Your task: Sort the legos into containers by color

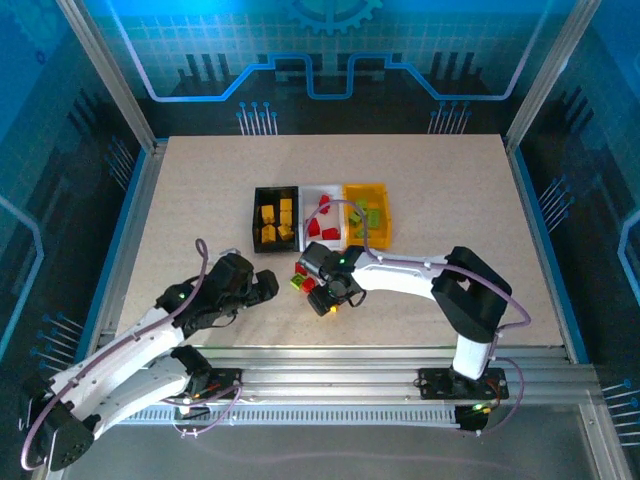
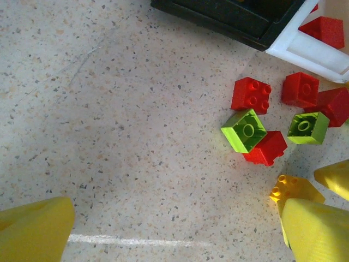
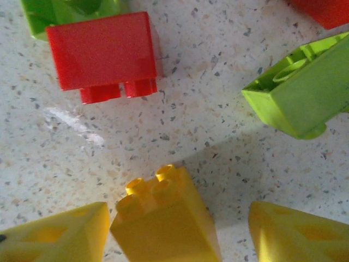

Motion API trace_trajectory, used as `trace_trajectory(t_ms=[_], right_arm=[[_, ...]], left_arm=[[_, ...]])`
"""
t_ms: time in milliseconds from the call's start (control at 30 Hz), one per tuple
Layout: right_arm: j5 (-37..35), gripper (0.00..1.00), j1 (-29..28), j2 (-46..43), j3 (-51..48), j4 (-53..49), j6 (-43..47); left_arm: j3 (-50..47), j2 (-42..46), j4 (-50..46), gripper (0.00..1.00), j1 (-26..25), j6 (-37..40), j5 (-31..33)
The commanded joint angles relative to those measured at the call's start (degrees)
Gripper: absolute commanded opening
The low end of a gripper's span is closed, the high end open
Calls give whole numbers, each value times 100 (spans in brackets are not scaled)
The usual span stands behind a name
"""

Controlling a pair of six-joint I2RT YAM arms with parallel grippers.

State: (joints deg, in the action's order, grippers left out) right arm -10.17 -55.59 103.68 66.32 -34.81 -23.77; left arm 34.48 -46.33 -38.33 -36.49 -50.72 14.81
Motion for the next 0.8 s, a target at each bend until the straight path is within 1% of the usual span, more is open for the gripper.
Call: trace_trajectory(t_ms=[0,200,267,400,500,633,767], right_arm=[[-122,62,-85,169,109,-35,56],[67,39,-188,-124,113,52,88],[154,36,-190,-317,147,88,63],[260,35,-141,-588,559,102,55],[317,35,-2,-485,1135,180,21],[395,36,244,95,2135,154,17],[431,37,481,971,3303,-74,73]], left_arm=[[-54,154,-192,99,28,-170,162],[-11,195,-293,99,39,-129,268],[-6,203,-329,99,39,-161,314],[-81,260,-374,99,37,-235,387],[-151,289,-352,99,37,-321,357],[-207,291,-386,99,41,-468,365],[-323,265,-228,99,37,-579,259]])
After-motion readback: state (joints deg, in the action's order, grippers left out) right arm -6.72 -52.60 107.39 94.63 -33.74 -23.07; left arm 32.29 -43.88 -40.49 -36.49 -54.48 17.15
